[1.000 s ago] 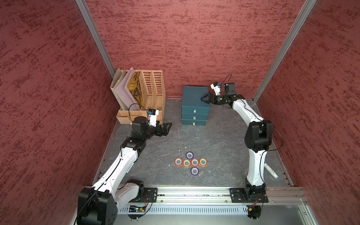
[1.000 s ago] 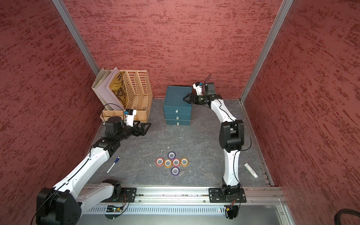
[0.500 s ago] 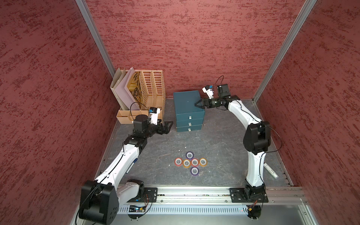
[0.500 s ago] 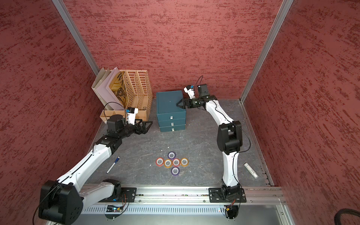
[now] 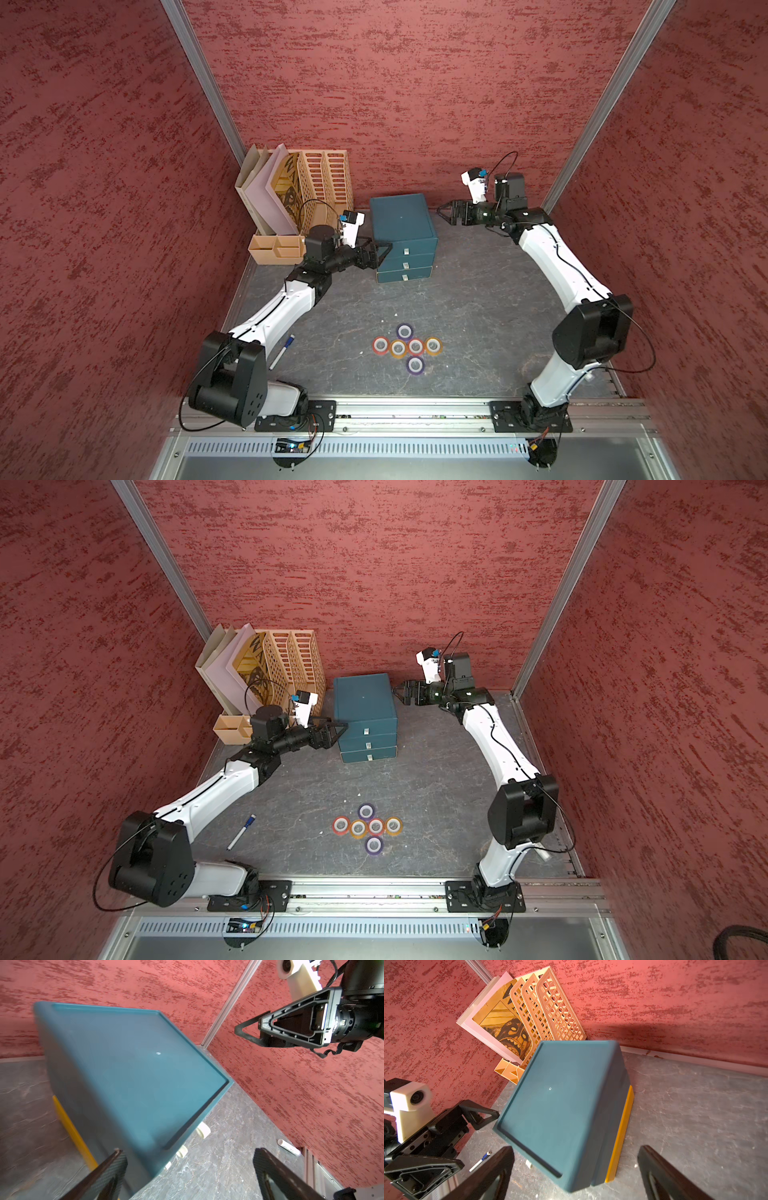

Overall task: Place the transparent tape into the drawer according to color
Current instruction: Move the storage box to the center of the board, then open the drawer in the storage box.

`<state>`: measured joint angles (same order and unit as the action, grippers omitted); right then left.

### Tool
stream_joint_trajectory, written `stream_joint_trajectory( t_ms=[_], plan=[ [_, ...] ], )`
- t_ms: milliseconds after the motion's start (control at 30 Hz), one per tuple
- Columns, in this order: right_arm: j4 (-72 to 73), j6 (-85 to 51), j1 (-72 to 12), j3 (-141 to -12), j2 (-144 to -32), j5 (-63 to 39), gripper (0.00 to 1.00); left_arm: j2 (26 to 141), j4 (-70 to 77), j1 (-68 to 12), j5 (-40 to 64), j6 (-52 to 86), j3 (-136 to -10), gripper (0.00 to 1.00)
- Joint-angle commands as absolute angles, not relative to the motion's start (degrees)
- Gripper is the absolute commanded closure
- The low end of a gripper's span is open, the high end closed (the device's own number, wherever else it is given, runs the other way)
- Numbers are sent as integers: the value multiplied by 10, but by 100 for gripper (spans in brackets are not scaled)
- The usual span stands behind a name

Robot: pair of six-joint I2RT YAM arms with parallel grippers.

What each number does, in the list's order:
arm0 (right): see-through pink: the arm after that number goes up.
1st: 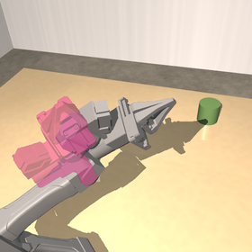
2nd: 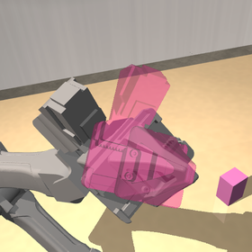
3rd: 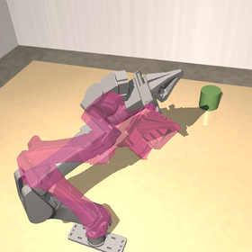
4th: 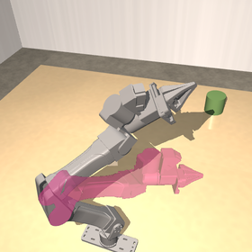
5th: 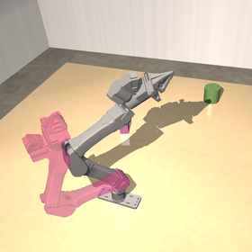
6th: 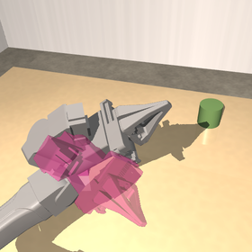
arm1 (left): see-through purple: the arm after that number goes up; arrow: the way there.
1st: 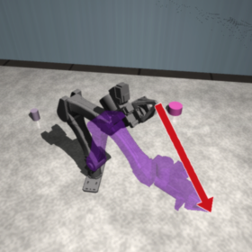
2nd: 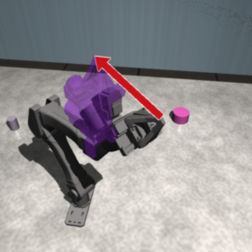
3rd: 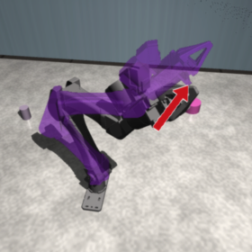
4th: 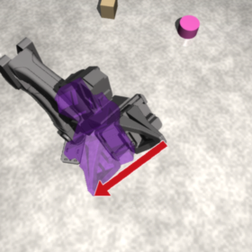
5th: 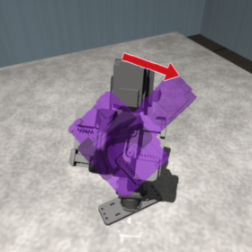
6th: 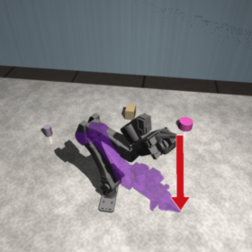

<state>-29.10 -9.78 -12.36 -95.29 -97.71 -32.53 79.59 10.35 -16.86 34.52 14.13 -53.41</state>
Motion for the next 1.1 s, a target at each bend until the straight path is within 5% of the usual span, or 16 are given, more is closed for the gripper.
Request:
stream_joint_trajectory(
  t_ms=[0,500,833,1067],
  plan=[
    [-282,-120,-138,-906,-958,-294,1,804,106,-191,353,144,-553,0],
    [-177,-218,-275,-683,-805,-110,2,805,42,-192,219,167,-586,4],
    [18,-393,-314,-571,-812,-112,24,863,-64,-185,247,178,-696,9],
    [134,-488,-327,-543,-845,-133,28,878,-102,-172,265,194,-709,15]
  ],
)
